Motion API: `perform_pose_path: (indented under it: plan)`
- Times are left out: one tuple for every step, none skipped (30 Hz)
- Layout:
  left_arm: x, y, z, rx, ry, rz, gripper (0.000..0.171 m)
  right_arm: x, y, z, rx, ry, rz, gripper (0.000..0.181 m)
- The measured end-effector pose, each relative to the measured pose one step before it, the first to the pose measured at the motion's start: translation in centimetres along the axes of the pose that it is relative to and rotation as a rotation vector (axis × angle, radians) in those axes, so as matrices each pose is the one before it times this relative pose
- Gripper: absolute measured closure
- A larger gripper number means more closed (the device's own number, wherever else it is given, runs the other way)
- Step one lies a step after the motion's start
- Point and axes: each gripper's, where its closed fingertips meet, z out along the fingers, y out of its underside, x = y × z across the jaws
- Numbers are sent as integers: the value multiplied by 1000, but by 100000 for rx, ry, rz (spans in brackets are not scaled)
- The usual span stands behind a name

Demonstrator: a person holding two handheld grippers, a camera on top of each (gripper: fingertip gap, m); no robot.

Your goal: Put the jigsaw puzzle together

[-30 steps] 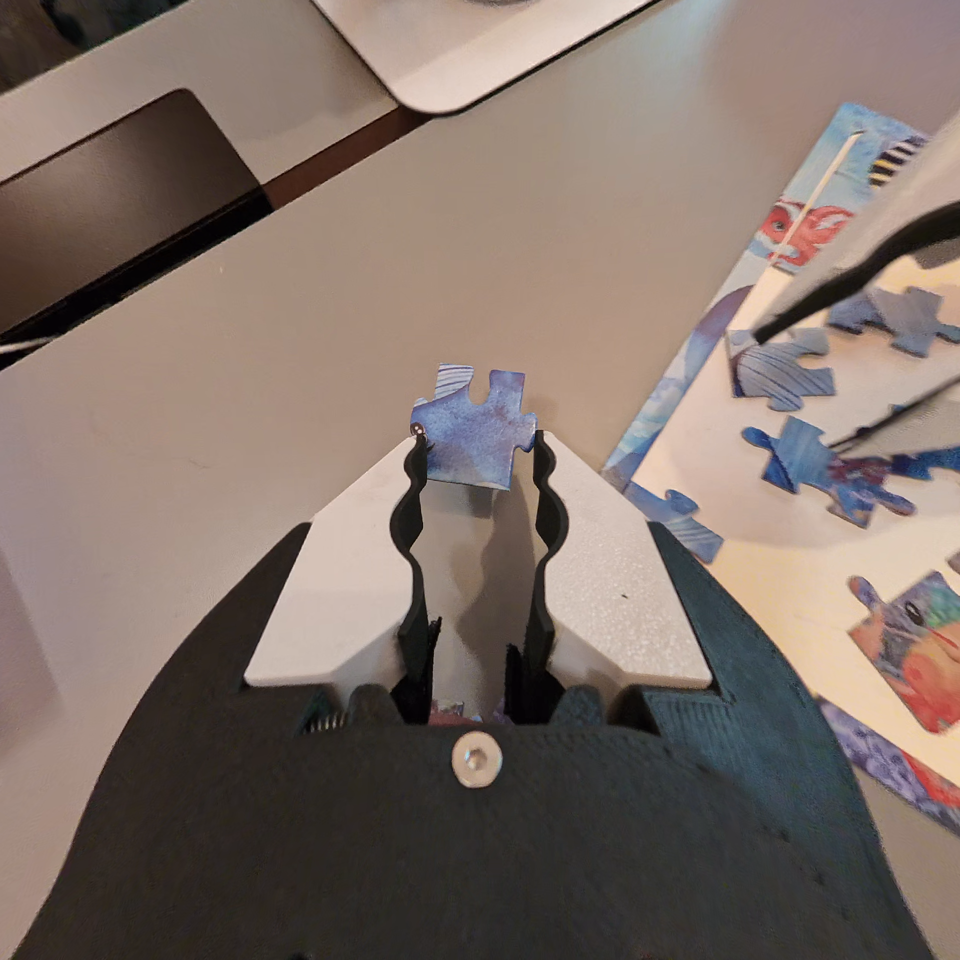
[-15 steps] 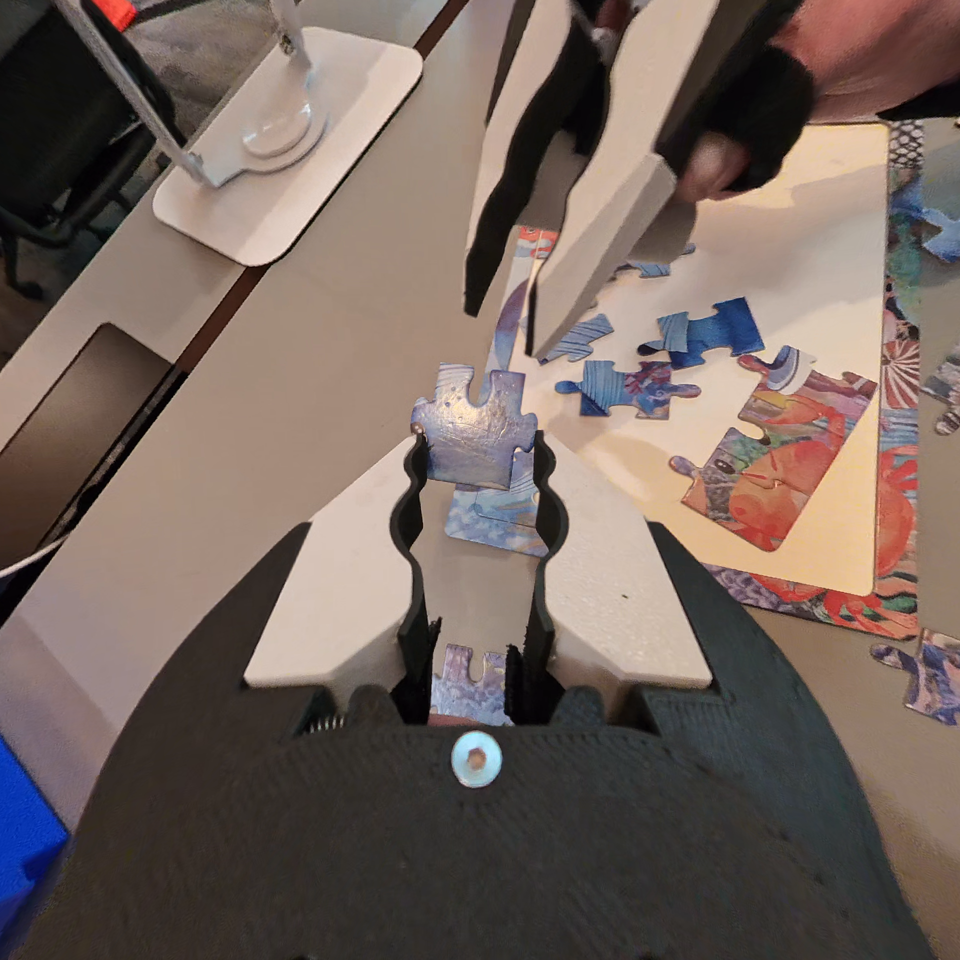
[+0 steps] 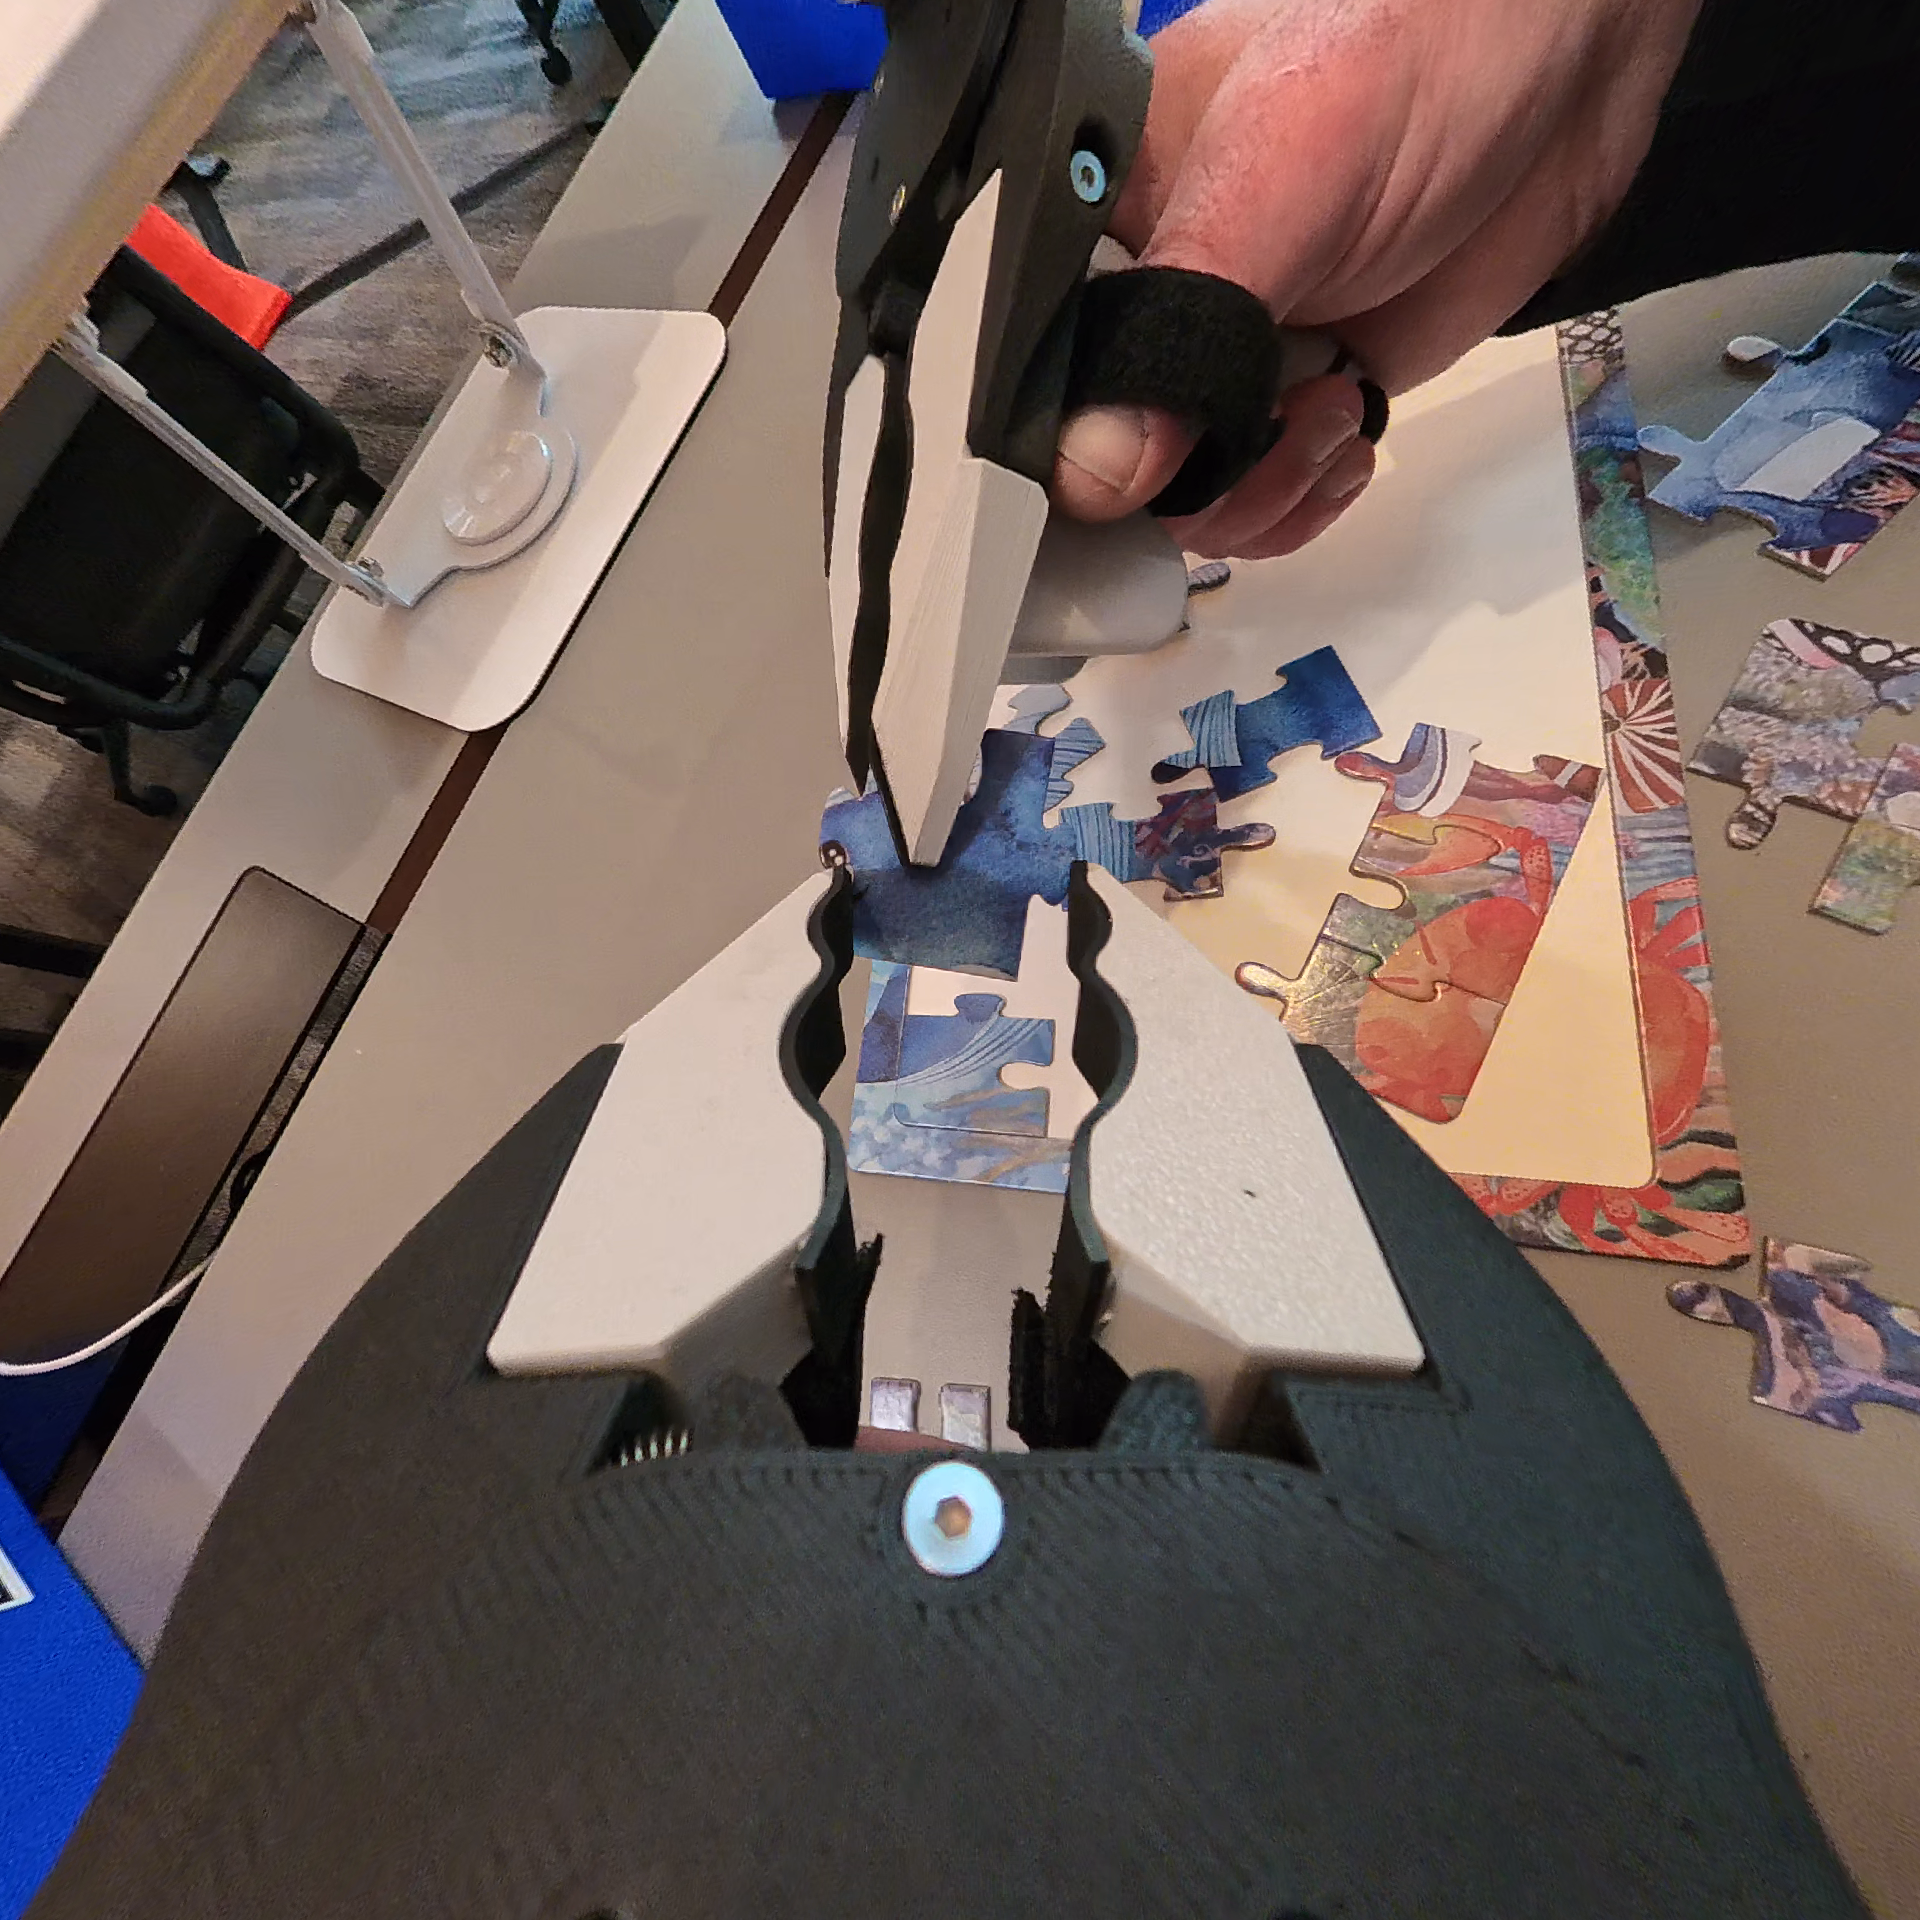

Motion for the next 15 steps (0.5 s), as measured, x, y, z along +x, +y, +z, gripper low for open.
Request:
perform_pose_path:
  plan:
    - [70,80,26,-104,442,-478,132,16,69,23,-584,625,-734,177]
    - [5,115,0,-319,143,-461,132,11,64,52,-560,461,-460,177]
    - [-355,291,-48,-1405,-2035,-471,147,49,2,37,-43,1021,-1174,181]
    - [-164,621,-64,-2913,-645,321,146,120,-87,3,315,1711,-1489,181]
    - [-66,806,-124,-3543,159,-730,142,91,2,-23,-518,1226,-820,181]
    - [-20,952,-176,-3979,608,-1572,137,26,-42,-49,-9,476,-232,181]
    - [-316,1079,-250,-4288,-1233,-1274,134,237,-13,-81,26,1583,-199,181]
    - [-373,1246,-336,-5017,-1542,-1514,134,369,143,-48,-821,2343,-782,181]
    - [-158,1314,-398,-5127,-242,-1730,133,188,181,24,-1095,1101,-629,181]
    - [-196,1075,-437,-3411,-636,-1407,132,101,67,37,-266,295,147,181]
    - [-150,953,-479,-2894,-408,-2218,132,53,8,62,110,196,239,181]
    - [123,943,-510,-3176,1091,-2595,129,92,107,90,-609,554,-273,181]
    - [195,823,-492,-2416,887,-1794,127,147,188,108,-1256,1160,-823,181]
    - [207,746,-395,-1893,320,-1021,125,142,171,78,-1017,1234,-857,181]
    - [371,778,-269,-2017,804,-737,125,35,73,63,-384,473,-355,181]
